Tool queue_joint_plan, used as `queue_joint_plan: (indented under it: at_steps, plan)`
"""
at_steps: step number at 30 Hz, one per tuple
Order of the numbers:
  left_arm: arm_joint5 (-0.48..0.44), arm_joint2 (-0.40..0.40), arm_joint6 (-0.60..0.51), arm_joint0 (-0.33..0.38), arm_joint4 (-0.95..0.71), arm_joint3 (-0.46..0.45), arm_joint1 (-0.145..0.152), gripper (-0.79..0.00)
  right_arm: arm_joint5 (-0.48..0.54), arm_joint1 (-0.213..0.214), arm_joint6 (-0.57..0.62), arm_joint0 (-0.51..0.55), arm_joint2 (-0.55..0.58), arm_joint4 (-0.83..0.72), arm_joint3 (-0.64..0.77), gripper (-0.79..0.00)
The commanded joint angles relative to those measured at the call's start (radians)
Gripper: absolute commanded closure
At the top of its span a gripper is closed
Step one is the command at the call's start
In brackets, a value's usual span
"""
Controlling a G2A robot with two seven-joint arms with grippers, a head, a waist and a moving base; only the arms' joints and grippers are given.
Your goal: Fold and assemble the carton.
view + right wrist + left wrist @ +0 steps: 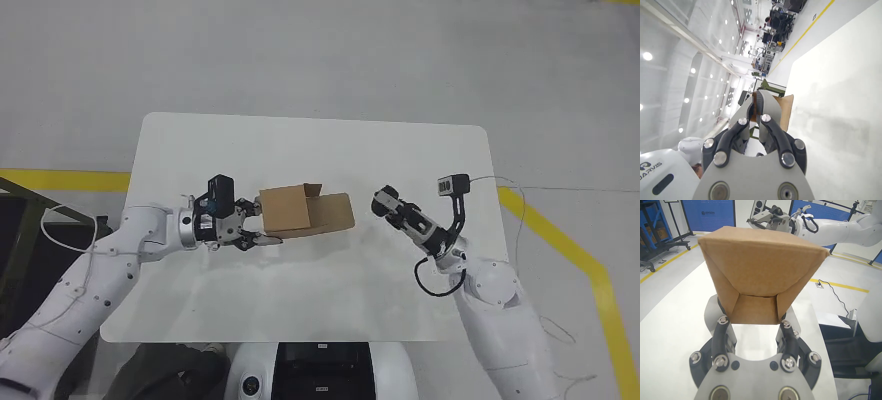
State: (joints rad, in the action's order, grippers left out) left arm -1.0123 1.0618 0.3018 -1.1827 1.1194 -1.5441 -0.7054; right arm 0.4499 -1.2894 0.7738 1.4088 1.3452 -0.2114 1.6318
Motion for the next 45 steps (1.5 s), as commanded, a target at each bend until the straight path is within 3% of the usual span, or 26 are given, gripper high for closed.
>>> queue_joint_plan:
  at_steps: [1,7,16,27,45]
  plan:
    - [0.0,-0.008,0.004,0.003,0.008,-0.005,0.004,-0.326,0.015,0.003,0.059,-0.021,-0.015,0.024,0.0,0.0]
    - [0.0,-0.033,0.016,0.013,0.021,-0.023,0.018,-0.326,0.065,0.007,0.114,-0.077,-0.068,0.128,-0.006,0.0]
    - [0.0,-0.096,0.038,0.028,0.02,-0.064,0.047,-0.323,0.047,0.008,0.145,-0.131,-0.146,0.167,-0.026,0.0]
    - [0.0,-0.185,0.084,0.072,0.034,-0.08,0.081,-0.339,0.052,0.008,0.206,-0.169,-0.24,0.134,-0.036,0.0]
    - [0.0,-0.291,0.139,0.143,0.046,-0.092,0.116,-0.283,0.084,-0.003,0.201,-0.241,-0.369,0.071,-0.094,0.0]
